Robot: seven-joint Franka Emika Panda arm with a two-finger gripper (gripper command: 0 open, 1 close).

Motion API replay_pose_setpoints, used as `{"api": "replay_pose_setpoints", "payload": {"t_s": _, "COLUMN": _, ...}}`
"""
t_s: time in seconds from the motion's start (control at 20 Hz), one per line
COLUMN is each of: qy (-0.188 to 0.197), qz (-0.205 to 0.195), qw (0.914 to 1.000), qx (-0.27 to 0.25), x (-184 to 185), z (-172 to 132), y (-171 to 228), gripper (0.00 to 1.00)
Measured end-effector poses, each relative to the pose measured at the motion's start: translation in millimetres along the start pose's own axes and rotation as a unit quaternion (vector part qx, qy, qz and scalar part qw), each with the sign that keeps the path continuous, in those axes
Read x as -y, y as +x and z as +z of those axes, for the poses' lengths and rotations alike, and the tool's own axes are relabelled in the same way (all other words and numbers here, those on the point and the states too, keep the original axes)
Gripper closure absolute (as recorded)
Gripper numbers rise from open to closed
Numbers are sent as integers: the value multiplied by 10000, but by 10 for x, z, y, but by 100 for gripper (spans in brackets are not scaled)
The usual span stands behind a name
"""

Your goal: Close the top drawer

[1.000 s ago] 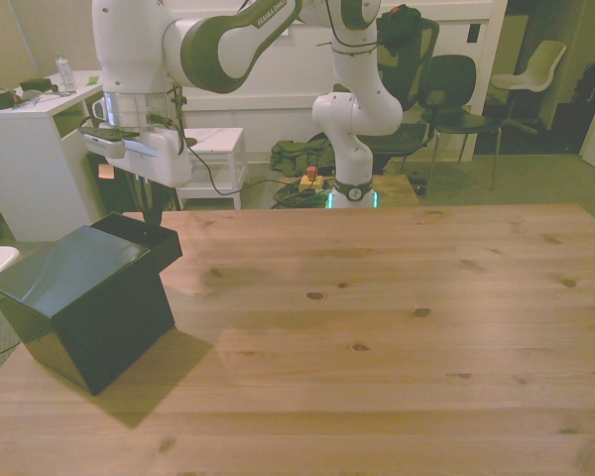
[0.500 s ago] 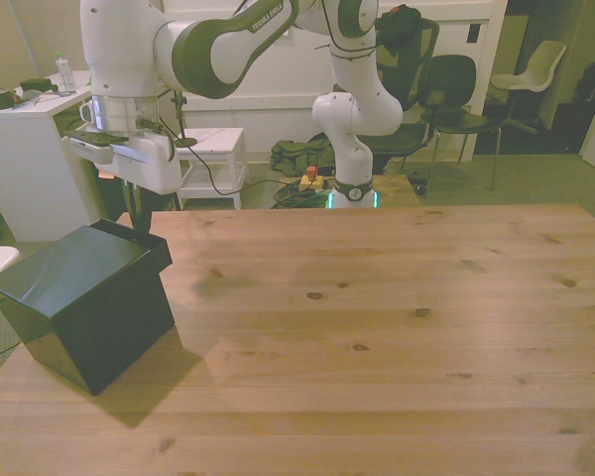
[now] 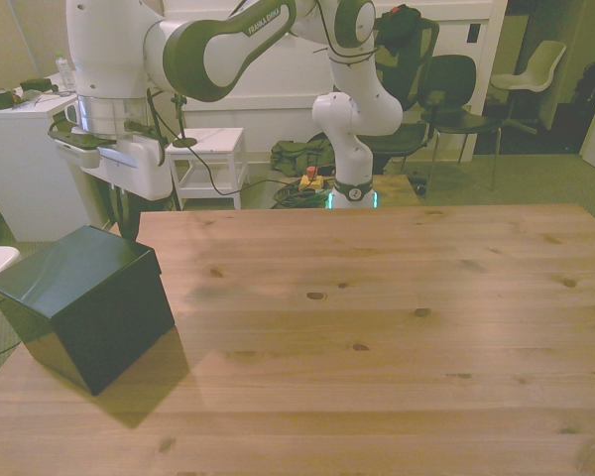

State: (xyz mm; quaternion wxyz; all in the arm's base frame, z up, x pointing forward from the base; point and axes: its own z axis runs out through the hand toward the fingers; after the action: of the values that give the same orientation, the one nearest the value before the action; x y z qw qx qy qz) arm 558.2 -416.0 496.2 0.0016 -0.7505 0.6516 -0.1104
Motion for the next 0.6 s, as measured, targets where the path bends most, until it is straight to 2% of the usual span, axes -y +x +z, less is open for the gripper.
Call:
{"api": "replay_pose_setpoints", "payload": {"t_s": 0.4, "qy": -22, "qz": -51, "qw": 10000, "qx": 22, "x": 31, "z": 10, "y": 4, "gripper": 100}}
{"api": "replay_pose_setpoints", "payload": {"t_s": 0.45, "qy": -25, "qz": -63, "qw": 10000, "qx": 39, "x": 39, "z": 19, "y": -16, "gripper": 0}}
{"api": "replay_pose_setpoints", "payload": {"t_s": 0.6, "qy": -49, "qz": -134, "qw": 9997, "qx": 173, "x": 61, "z": 52, "y": -194, "gripper": 0}}
